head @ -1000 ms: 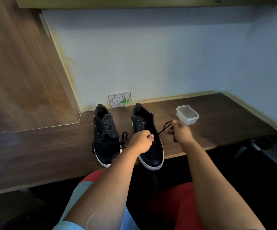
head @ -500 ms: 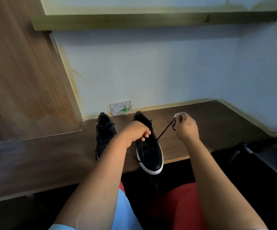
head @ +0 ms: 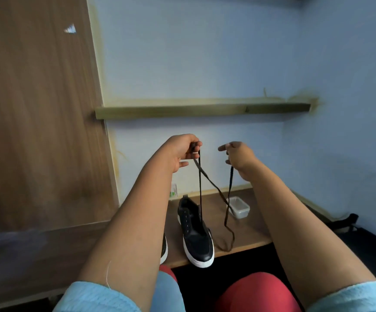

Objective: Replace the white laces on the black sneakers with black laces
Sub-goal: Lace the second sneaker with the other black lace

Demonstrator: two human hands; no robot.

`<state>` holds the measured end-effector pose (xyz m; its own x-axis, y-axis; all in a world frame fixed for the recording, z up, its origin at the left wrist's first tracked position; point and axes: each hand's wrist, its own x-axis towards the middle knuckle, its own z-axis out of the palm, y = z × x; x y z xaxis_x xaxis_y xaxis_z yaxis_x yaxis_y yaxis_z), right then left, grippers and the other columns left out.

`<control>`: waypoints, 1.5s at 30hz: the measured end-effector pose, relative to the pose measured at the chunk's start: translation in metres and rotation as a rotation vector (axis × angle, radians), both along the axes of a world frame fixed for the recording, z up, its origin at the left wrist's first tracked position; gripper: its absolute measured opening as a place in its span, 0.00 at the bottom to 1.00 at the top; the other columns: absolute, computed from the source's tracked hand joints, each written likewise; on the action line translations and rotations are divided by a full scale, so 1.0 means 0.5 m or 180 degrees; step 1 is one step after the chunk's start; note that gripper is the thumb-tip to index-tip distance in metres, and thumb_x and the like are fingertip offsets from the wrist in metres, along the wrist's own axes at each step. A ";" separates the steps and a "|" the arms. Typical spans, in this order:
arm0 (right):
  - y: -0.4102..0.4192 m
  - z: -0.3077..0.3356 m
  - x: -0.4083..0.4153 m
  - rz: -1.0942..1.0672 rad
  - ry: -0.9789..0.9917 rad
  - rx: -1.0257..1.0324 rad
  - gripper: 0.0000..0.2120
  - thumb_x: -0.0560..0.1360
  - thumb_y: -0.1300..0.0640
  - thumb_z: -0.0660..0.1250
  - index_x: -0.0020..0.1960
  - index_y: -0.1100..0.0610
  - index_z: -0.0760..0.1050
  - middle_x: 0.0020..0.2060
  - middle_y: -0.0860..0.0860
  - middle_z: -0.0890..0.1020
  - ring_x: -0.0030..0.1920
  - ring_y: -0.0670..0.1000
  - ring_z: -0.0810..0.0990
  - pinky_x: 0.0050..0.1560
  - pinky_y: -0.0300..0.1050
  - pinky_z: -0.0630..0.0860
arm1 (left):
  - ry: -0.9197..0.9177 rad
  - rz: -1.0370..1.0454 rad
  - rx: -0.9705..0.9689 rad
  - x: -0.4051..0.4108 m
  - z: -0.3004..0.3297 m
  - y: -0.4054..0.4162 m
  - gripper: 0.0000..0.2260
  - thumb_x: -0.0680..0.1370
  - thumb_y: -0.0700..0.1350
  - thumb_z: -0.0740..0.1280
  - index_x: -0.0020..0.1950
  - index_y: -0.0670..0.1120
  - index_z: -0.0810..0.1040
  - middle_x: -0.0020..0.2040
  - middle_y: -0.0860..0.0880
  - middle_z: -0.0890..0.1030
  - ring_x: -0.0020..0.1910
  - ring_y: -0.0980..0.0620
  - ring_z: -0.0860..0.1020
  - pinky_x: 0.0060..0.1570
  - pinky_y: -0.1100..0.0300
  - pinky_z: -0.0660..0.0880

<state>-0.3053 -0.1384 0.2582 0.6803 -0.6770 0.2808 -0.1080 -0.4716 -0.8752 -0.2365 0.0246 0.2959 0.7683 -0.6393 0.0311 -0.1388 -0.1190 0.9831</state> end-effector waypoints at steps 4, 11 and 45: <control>0.037 0.111 -0.050 -0.0050 -0.0171 -0.0553 0.18 0.84 0.53 0.51 0.57 0.58 0.79 0.53 0.53 0.76 0.52 0.54 0.73 0.50 0.43 0.67 | -0.0281 0.0101 -0.0280 -0.051 0.085 0.024 0.10 0.77 0.47 0.61 0.37 0.51 0.77 0.31 0.56 0.77 0.34 0.56 0.76 0.51 0.53 0.66; 0.059 0.285 -0.136 -0.0187 -0.0467 -0.1077 0.19 0.84 0.54 0.51 0.61 0.60 0.77 0.58 0.54 0.79 0.51 0.54 0.76 0.47 0.40 0.68 | -0.0631 0.0204 -0.0712 -0.125 0.196 0.063 0.09 0.76 0.46 0.62 0.37 0.51 0.77 0.31 0.56 0.77 0.33 0.56 0.76 0.43 0.56 0.65; 0.133 0.461 -0.272 -0.0141 -0.2198 -0.0745 0.09 0.72 0.48 0.73 0.46 0.54 0.82 0.36 0.51 0.82 0.34 0.47 0.76 0.39 0.44 0.76 | -0.2003 0.1003 -0.2093 -0.268 0.359 0.019 0.06 0.74 0.45 0.73 0.49 0.45 0.84 0.47 0.49 0.84 0.45 0.52 0.81 0.48 0.60 0.78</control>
<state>-0.4415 -0.0719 0.4885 0.2691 -0.5694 0.7768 0.4087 -0.6628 -0.6274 -0.3705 0.0343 0.4751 0.6220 -0.1140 0.7747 -0.7194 0.3074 0.6229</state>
